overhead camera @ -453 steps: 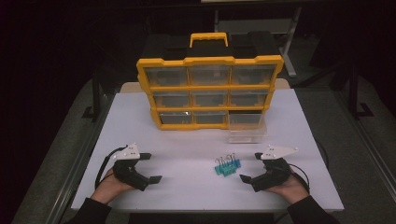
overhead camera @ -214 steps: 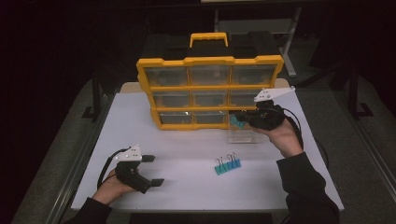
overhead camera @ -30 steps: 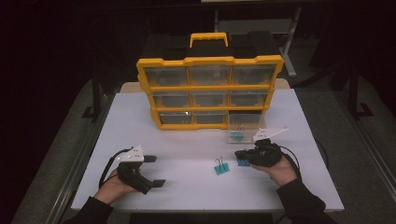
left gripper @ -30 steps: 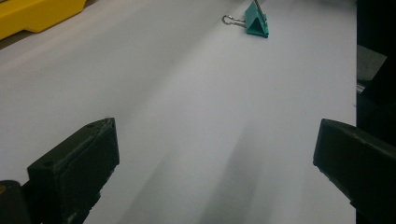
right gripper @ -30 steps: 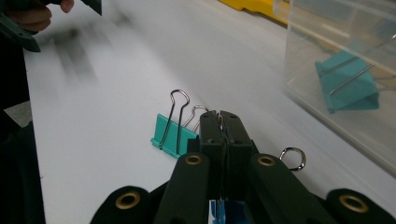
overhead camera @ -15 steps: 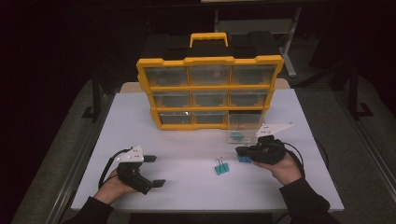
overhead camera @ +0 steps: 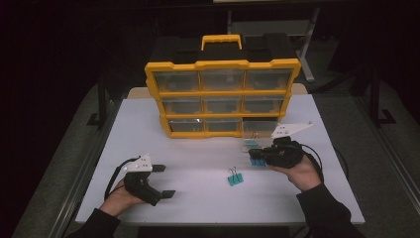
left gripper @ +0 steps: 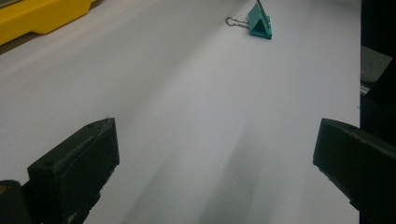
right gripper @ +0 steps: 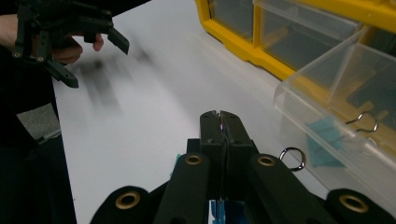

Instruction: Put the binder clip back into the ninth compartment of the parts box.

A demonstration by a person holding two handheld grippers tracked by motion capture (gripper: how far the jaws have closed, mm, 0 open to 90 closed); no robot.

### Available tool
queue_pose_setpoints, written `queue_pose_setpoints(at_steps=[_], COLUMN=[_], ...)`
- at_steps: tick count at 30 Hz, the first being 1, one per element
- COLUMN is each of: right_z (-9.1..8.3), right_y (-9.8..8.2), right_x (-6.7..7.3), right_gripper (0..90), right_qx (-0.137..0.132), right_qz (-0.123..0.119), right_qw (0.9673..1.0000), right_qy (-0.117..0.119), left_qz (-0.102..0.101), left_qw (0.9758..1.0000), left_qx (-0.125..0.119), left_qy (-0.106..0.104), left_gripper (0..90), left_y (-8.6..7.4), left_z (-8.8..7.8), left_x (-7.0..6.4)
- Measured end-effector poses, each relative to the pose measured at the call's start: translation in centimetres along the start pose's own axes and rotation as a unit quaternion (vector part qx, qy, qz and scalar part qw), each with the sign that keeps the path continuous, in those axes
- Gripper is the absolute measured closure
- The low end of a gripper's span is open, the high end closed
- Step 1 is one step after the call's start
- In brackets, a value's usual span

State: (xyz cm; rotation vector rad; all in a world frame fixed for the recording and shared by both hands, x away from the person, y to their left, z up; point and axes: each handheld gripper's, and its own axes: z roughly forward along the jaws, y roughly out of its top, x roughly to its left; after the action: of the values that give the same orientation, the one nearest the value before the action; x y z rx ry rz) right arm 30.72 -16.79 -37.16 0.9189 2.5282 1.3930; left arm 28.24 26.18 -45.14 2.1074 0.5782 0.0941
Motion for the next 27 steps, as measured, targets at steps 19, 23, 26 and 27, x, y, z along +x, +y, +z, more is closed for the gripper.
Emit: queue_pose_setpoints(at_steps=[19,23,26,27], right_z=[-1.7,-1.9,-1.8,-1.7], right_y=[3.6,4.2,4.4,4.5], right_x=[-0.7,-1.2,-1.7,-1.9], right_gripper=[87.5,87.5,87.5,87.5], right_qx=[-0.037,-0.043,-0.048,-0.047], right_qz=[-0.017,-0.015,-0.011,-0.011], right_qw=[0.9990,0.9985,0.9982,0.9981], right_qy=[-0.021,-0.029,-0.034,-0.039], left_qz=[0.002,0.001,0.000,0.000], left_qw=[1.0000,1.0000,1.0000,1.0000], left_qx=[0.001,0.002,0.004,0.004], left_qy=[0.000,0.000,-0.001,-0.002], left_gripper=[0.0,0.0,0.0,0.0], left_y=[0.0,0.0,0.0,0.0], left_z=[0.1,0.1,0.1,0.2], left_x=[0.0,0.1,0.1,0.1])
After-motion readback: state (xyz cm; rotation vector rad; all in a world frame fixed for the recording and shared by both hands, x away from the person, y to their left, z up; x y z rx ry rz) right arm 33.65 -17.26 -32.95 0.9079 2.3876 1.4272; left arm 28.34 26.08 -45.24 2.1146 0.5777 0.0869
